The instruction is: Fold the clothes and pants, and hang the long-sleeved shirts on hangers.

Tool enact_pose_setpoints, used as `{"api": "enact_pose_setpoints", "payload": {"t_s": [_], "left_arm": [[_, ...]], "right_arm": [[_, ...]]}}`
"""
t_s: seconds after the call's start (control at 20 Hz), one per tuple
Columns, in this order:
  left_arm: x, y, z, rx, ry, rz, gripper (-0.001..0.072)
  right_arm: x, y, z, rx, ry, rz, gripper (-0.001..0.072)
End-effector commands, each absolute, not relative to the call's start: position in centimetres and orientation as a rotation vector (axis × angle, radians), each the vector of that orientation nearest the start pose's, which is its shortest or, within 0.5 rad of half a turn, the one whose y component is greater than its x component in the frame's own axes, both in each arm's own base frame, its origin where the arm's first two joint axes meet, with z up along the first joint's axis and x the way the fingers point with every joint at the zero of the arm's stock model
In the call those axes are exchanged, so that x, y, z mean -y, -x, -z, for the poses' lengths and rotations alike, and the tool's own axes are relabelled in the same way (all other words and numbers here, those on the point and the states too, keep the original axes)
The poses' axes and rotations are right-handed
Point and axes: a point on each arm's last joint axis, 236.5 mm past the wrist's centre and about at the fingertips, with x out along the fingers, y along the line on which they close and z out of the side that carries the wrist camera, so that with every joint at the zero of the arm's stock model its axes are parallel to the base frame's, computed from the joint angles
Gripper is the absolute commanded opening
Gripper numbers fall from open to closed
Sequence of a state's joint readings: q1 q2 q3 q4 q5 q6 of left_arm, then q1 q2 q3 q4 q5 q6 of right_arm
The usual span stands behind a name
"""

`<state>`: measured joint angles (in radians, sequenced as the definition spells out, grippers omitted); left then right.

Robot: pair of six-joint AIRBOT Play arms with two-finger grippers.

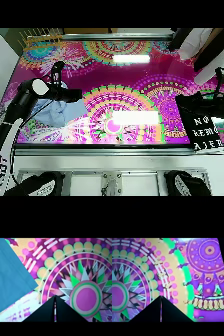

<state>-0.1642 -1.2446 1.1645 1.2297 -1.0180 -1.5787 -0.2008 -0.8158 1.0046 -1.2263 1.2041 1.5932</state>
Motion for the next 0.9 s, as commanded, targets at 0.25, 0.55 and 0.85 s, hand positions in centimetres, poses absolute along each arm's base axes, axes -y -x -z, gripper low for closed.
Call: {"api": "enact_pose_setpoints", "payload": {"t_s": [0.25, 0.55, 0.85], "left_arm": [[13.4, -39.8, -4.8, -1.114, 0.237, 0.304, 0.0006], [10.7, -40.5, -5.2, -1.091, 0.114, 0.270, 0.0648], [-3.6, -43.2, 3.3, -1.253, -0.074, -0.084, 0.0720]], "right_arm": [[-1.2, -31.9, -11.8, -0.971, -0.395, -0.038, 0.0021], [-1.2, -31.9, -11.8, -0.971, -0.395, -0.038, 0.0021], [-1.2, -31.9, -11.8, -0.971, -0.395, -0.038, 0.0021]]}}
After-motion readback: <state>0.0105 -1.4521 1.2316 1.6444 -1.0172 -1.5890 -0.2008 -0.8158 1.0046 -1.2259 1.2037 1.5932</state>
